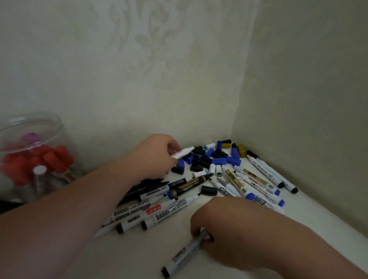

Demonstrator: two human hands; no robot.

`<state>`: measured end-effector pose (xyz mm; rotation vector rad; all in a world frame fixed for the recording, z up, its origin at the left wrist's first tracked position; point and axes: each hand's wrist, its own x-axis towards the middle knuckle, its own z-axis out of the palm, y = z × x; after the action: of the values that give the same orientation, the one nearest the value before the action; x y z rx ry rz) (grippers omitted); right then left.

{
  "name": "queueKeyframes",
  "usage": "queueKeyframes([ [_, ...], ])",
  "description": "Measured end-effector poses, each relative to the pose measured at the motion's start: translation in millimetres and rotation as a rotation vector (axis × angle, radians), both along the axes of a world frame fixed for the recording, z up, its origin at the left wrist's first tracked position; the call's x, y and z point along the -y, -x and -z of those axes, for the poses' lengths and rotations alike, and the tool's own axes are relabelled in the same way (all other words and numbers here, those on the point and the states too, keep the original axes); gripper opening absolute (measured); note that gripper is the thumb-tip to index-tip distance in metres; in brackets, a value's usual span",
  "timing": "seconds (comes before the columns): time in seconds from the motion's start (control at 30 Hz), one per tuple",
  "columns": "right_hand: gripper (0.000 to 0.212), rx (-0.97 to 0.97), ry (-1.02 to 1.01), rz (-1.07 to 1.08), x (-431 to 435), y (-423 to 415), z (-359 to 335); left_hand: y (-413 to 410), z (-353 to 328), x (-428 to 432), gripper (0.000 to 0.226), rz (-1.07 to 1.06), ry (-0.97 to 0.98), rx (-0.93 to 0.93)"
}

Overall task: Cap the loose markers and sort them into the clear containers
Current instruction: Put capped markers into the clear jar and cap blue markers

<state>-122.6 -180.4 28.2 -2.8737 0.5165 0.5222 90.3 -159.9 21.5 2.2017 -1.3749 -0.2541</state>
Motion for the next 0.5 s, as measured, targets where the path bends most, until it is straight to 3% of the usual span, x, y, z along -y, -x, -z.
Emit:
queueKeyframes([
  [0.17,0.037,0.010,-0.013,-0.037,-1.3,-4.7,-0.4,2.1,13.5,22.0,0.029,0.016,-0.046,0.082],
  [0.5,0.027,0.137,0.077,0.074,3.8,-15.3,22.3,0.9,18.7,4.8,0.013,0.046,-0.008,0.139],
])
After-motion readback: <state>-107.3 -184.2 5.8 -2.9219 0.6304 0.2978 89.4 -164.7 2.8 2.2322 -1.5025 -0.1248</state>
